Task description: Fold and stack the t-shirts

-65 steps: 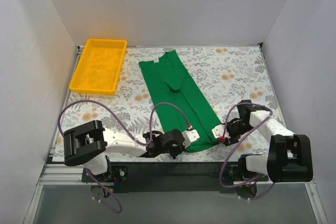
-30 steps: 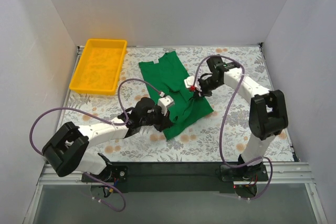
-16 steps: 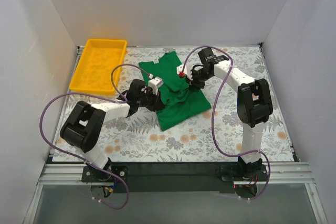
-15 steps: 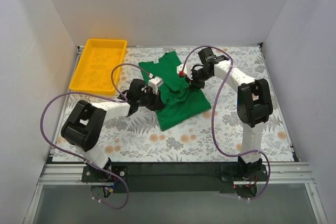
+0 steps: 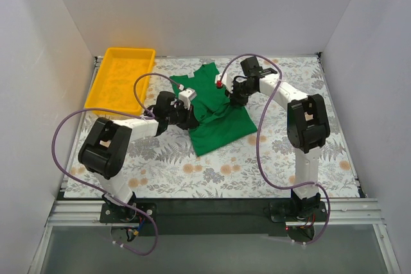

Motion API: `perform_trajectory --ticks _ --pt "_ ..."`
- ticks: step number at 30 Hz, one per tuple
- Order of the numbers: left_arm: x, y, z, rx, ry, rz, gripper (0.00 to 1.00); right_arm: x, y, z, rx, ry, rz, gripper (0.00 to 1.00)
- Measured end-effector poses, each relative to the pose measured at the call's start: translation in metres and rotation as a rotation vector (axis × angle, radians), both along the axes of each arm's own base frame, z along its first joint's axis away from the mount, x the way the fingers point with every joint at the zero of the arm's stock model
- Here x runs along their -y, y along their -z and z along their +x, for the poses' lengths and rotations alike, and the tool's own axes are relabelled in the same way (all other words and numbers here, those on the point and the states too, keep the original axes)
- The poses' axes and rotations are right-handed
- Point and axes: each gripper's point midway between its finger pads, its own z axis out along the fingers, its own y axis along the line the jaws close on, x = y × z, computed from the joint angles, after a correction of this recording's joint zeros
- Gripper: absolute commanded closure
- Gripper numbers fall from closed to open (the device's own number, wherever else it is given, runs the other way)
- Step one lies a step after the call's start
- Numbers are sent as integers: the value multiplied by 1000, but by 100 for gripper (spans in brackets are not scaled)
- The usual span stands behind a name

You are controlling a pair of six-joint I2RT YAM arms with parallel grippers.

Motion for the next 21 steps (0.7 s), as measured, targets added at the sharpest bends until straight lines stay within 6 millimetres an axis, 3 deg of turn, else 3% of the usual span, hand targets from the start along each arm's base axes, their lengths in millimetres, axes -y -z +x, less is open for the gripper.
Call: perform_trajectory --ticks 8,21 --pt "-6 8 7 -16 -14 12 100 -1 9 5 -23 38 -1 99" --pt "-6 -5 29 26 -36 -4 100 -8 -10 26 23 95 30 99"
